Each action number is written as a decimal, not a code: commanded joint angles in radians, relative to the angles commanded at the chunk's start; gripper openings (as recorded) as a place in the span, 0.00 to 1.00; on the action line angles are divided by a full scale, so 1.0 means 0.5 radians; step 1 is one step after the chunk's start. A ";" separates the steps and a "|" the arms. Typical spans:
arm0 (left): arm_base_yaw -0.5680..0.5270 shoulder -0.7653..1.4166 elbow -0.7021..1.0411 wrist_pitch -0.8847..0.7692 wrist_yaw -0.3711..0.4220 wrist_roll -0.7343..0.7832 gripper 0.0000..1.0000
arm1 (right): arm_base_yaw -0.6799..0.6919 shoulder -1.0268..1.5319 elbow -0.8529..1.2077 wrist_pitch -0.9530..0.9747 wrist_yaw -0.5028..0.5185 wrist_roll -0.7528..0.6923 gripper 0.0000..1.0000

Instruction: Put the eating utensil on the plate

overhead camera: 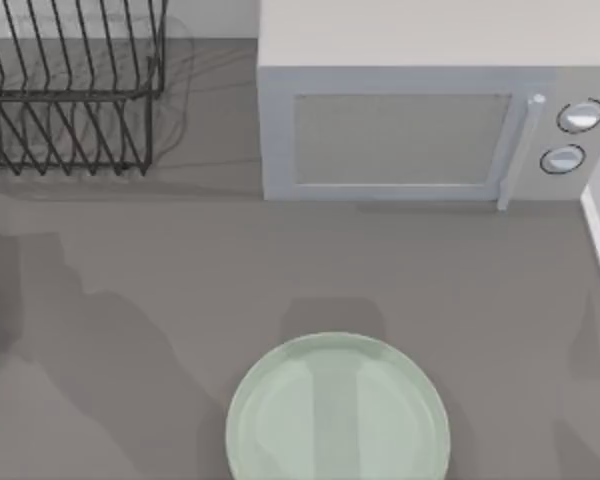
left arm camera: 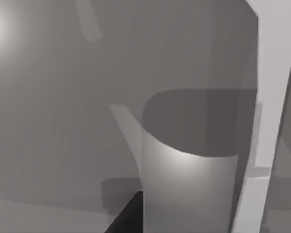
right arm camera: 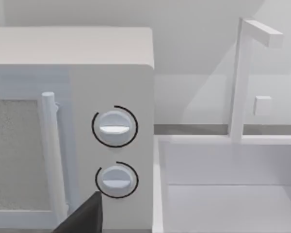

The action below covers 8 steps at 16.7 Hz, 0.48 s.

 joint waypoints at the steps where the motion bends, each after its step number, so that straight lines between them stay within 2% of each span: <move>1: 0.000 0.000 0.000 0.000 0.000 0.000 0.00 | 0.000 0.000 0.000 0.000 0.000 0.000 1.00; 8: 0.000 0.000 0.000 0.000 0.000 0.000 0.00 | 0.000 0.000 0.000 0.000 0.000 0.000 1.00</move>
